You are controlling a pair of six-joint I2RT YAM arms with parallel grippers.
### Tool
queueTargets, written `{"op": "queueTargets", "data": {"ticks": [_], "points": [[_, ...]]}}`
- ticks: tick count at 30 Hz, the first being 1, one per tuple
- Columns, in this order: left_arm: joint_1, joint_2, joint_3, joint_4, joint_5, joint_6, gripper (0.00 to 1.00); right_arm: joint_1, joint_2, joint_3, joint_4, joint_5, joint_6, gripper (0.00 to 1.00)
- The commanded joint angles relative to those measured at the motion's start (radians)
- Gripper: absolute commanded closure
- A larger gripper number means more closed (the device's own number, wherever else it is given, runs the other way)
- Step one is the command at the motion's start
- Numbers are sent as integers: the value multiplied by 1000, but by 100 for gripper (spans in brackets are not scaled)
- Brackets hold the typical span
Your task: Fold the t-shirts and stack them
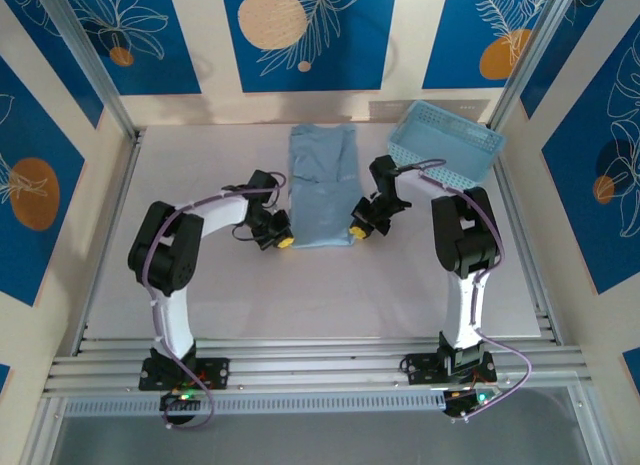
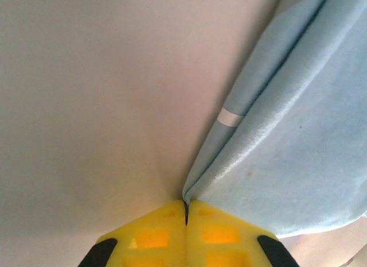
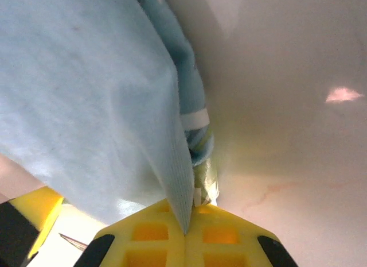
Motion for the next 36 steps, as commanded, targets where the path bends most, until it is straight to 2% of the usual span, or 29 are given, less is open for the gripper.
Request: {"op": "queueTargets", "data": {"ticks": [1,9,13,18,21,28,36], "points": [[-36,-89,-58,-49,68,35,100,7,-108,-46,-77,-15,-68,100],[-123,-334,-191,-157,80,122,100,54,-322,-207,-216,-69,-177,100],[-170,-502,-266,-149,140,128,100,97,-439,-255,-304,-103,-201,100],[-230,-673,-339,-102,216,61,100,132,-544,-259,-378,-210,-124,100],[-230,-761,-337,-62,203,-14,100,130,-581,-214,-394,-248,-59,100],[-200,-764,-275,-74,27,-113,100,69,-512,-122,-399,-309,6,100],[-127,-682,-155,-75,-61,-145,100,-27,-369,40,-367,-351,38,100]]}}
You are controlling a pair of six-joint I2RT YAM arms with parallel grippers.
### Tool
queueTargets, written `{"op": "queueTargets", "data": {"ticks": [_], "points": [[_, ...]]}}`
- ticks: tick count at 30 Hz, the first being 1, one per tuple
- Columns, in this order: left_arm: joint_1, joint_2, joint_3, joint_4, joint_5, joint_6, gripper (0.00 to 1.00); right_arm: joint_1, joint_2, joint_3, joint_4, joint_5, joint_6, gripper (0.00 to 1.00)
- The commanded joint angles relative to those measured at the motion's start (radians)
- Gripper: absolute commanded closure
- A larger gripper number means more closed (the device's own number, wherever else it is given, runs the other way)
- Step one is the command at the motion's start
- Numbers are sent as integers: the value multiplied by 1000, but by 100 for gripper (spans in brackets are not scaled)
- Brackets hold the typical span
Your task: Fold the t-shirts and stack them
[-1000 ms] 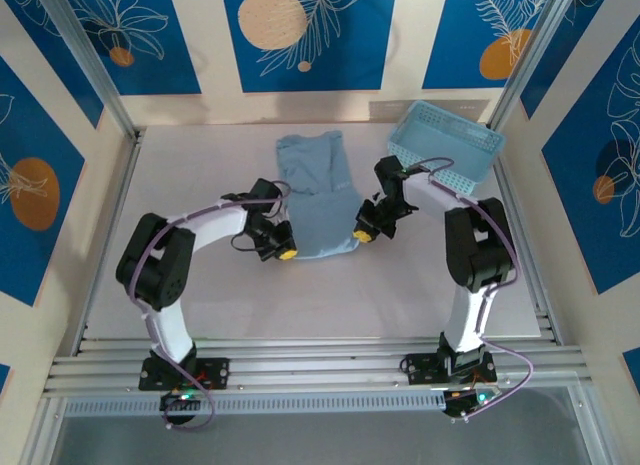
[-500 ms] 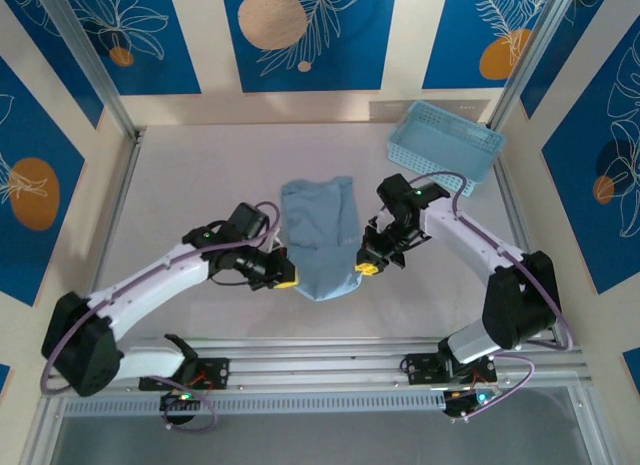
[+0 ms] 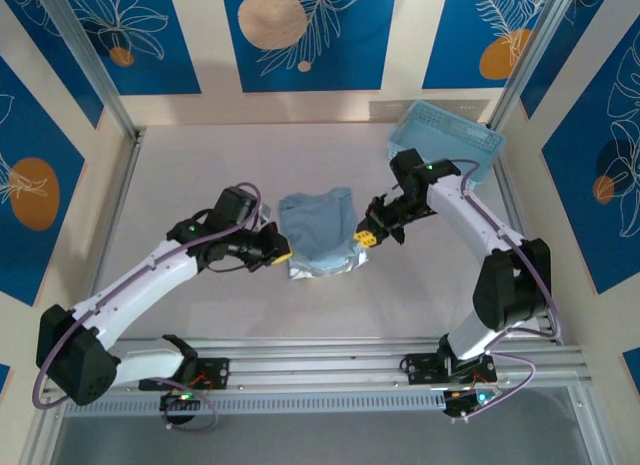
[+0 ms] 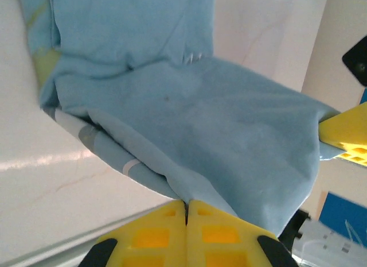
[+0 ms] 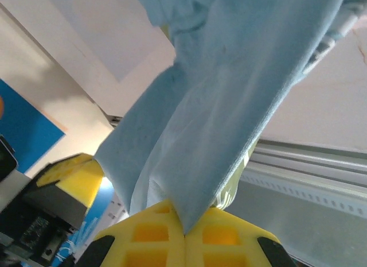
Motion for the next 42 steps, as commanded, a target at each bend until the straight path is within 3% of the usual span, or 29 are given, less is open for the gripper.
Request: {"op": "queueTargets", "data": {"ticks": [1,5,10,17,19,21,25,26,29,30,36,42], "points": [[38,43,85,3,-51,-20,100,-33,68,108,-5,-64,39,100],[89,148,175,-31,-69,1,100,-60,239,304,-60,-60,28,100],[166,334,275,-41,-131,66,100,-70,487,524,20,-40,72,100],[278,669,506,20,-193,101,100,-68,896,1048,20,40,89,98],[291,757,587,-8,-194,118,100,-71,969,1118,34,45,106,89],[302,837,664,-20,-182,142,100,-80,1019,1135,60,35,118,69],[328,913,776,-114,-228,180,100,-81,1013,1155,143,26,23,39],[334,896,757,-98,-229,171,93,-85,995,1157,142,35,-2,37],[332,816,702,-61,-247,167,52,-101,900,1091,151,63,-47,35],[327,786,683,-60,-261,164,45,-105,864,1050,159,70,-55,35],[251,544,454,-32,-240,76,46,-114,546,623,305,129,-93,36],[61,389,165,167,-198,-309,52,-108,103,76,600,200,-85,39]]}}
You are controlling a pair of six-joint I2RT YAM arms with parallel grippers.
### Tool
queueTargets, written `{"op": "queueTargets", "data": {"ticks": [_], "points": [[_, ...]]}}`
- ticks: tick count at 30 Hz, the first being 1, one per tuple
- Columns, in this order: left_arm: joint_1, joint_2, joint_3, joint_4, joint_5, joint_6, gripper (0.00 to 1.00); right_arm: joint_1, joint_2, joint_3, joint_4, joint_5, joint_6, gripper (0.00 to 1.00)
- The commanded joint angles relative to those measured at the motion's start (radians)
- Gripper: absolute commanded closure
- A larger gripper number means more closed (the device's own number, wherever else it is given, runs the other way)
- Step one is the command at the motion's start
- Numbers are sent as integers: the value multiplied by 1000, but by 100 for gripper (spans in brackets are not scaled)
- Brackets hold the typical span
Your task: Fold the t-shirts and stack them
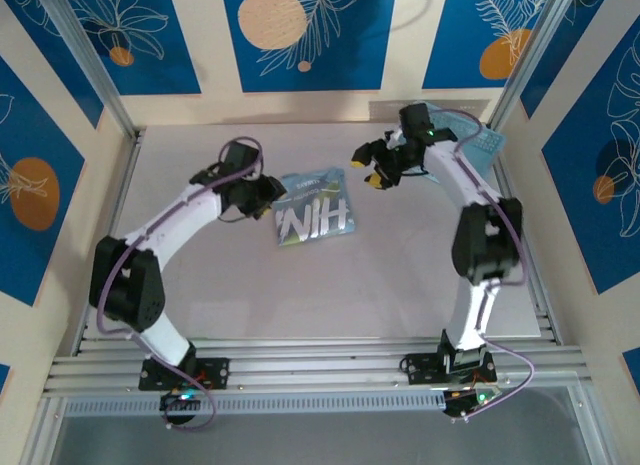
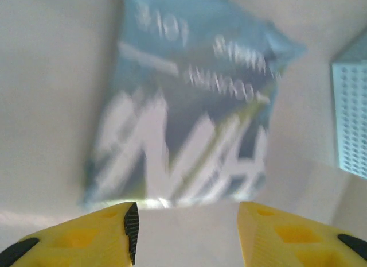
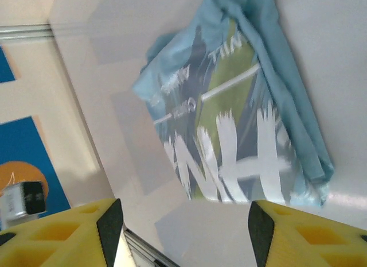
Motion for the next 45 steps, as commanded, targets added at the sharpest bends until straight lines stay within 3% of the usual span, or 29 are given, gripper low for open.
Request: {"op": "queueTargets", "data": {"ticks": [1,6,15,22,26,29,32,37,45], "points": [[-110,-9,-131,142,5,-306,52,8,-212,-250,213,44,-16,39],[-235,58,-213,380,-102,-632,43,3,-417,-537,355,12,1,38],[-337,296,-114,608,-198,-939,34,-21,-465,-572,267,-12,-23,40],[-343,436,21,611,-209,-999,37,-28,-467,-595,267,-12,-13,40],[-326,493,48,597,-220,-1027,52,-35,-469,-600,266,-12,-6,41],[-283,511,64,564,-218,-997,73,-35,-472,-594,252,-10,-8,41],[-208,517,105,480,-169,-869,83,-38,-482,-589,230,0,-15,41],[-69,486,137,304,-89,-591,88,-55,-502,-588,192,14,-33,41],[214,471,133,231,-8,-207,87,-69,-523,-594,166,10,-34,41]]}}
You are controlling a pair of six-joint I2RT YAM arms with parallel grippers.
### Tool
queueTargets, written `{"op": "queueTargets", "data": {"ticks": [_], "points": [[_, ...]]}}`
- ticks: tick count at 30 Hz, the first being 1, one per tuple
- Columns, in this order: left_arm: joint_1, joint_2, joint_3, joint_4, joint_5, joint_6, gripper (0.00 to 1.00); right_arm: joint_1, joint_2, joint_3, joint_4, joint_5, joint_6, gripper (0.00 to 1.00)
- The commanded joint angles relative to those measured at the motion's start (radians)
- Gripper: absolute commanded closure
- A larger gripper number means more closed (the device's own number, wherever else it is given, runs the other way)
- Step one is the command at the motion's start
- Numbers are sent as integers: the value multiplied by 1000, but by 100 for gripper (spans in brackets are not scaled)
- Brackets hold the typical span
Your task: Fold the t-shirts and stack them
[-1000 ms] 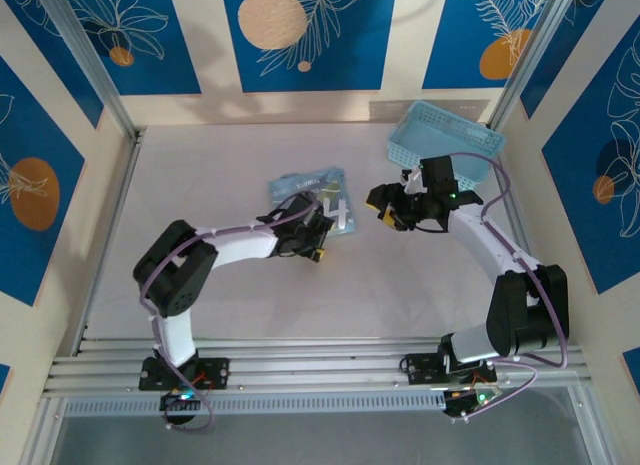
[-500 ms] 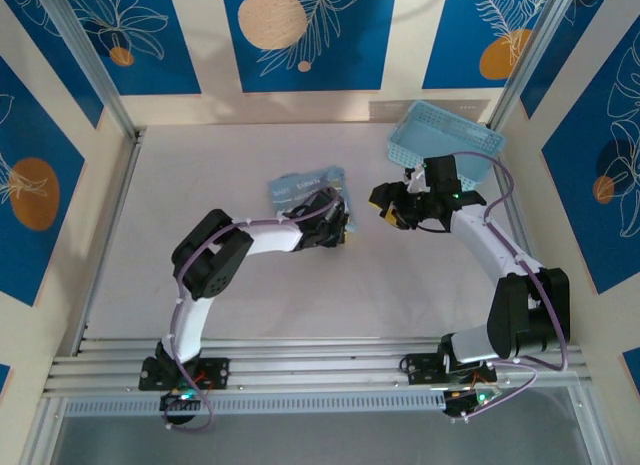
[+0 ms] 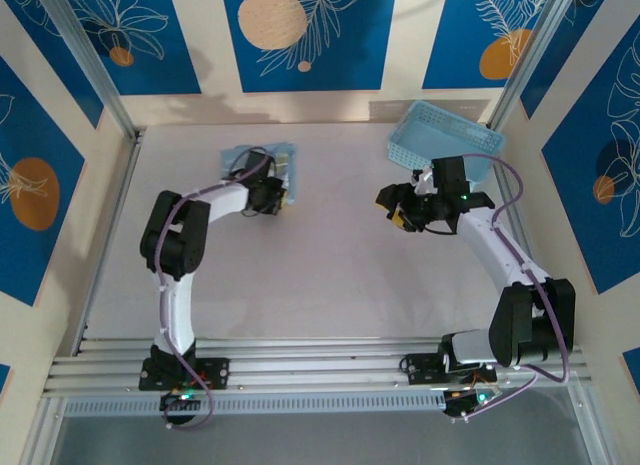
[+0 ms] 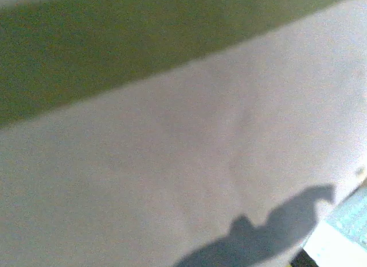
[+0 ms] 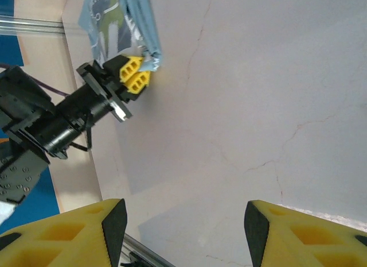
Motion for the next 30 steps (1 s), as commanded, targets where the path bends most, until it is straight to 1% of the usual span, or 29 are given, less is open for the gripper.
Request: {"op": "queueTargets", "data": {"ticks": [1,4,7,9,12,15,17,18,20,22,23,24,27,29,30], "points": [[115,4,28,-141,39,240,87,-3,-32,-6,-41,-4,-20,41],[205,58,106,-171,74,335,87,-3,-41,-14,-47,-5,-18,41],[274,111,211,-246,69,443,87,-3,-53,-23,-52,-5,-16,41],[314,144,266,-283,71,492,87,-3,-59,-24,-56,-3,-16,41],[359,179,299,-240,135,525,86,-3,-64,-19,-72,1,-18,41],[370,191,313,-188,206,543,80,-3,-68,-6,-86,2,-25,41],[370,176,319,-182,231,558,71,-5,-85,-3,-82,7,-25,41],[369,161,314,-184,227,564,65,-4,-96,-4,-75,9,-23,40],[370,94,268,-167,209,572,49,-5,-123,-5,-57,22,-11,40],[370,11,199,-113,215,575,37,-9,-136,0,-57,29,4,40],[368,-37,164,-91,223,580,24,-12,-141,5,-59,32,10,40],[366,-80,143,-85,227,598,1,-13,-148,8,-61,36,17,39],[350,-244,60,-120,189,653,0,-23,-197,8,-57,66,35,34],[347,-358,-26,-139,159,661,0,-37,-237,9,-51,74,50,29],[347,-404,-72,-126,154,655,0,-42,-249,11,-52,75,54,21]]}}
